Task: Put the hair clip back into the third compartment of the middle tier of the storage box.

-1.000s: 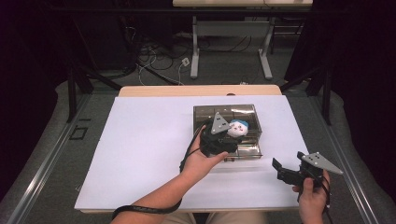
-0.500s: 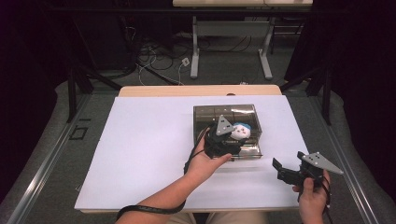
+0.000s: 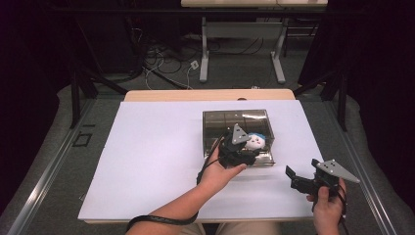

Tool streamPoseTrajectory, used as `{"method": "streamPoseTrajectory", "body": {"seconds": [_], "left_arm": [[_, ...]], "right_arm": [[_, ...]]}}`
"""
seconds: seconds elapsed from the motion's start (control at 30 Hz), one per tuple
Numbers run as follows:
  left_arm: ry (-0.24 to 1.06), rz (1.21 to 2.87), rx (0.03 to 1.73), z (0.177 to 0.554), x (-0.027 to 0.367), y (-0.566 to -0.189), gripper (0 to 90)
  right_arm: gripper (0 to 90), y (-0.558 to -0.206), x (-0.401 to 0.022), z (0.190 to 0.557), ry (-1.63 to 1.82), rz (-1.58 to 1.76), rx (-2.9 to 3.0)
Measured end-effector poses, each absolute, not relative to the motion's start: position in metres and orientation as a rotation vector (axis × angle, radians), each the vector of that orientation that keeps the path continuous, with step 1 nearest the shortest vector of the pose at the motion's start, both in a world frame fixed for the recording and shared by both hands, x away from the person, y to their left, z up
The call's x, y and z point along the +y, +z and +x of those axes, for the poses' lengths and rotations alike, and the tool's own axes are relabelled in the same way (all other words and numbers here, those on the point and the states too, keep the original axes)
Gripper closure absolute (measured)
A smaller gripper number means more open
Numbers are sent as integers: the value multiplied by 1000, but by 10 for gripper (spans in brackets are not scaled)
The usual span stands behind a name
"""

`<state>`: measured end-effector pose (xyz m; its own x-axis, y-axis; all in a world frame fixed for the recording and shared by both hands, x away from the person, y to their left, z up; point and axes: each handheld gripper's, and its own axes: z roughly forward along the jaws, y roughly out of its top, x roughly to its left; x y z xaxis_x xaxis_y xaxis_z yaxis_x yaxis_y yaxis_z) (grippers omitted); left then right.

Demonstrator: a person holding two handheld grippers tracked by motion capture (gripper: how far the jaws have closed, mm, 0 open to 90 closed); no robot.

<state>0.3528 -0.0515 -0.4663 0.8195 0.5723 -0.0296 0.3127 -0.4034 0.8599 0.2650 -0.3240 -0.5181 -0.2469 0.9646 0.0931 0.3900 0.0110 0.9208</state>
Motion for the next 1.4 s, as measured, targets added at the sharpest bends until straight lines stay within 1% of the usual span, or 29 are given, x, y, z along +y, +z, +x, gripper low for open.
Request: {"method": "streamPoseTrajectory", "body": {"seconds": [0.2, 0.5, 0.73, 0.9, 1.1, 1.4], "left_arm": [[335, 2025, 669, 354, -57, -473, 386], [302, 2045, 679, 355, -62, -479, 384], [291, 2084, 679, 354, -68, -485, 382], [296, 2075, 691, 354, -72, -489, 381], [266, 2094, 703, 355, -75, -493, 379], [271, 2096, 715, 356, -77, -496, 370]], "right_arm": [[6, -518, -324, 265, 1220, 1399, 1688], [6, -518, -324, 265, 1219, 1396, 1689], [6, -518, -324, 265, 1222, 1401, 1692], [6, -518, -324, 265, 1226, 1398, 1690], [6, -518, -324, 265, 1220, 1399, 1695], [6, -518, -324, 266, 1227, 1398, 1688]]}}
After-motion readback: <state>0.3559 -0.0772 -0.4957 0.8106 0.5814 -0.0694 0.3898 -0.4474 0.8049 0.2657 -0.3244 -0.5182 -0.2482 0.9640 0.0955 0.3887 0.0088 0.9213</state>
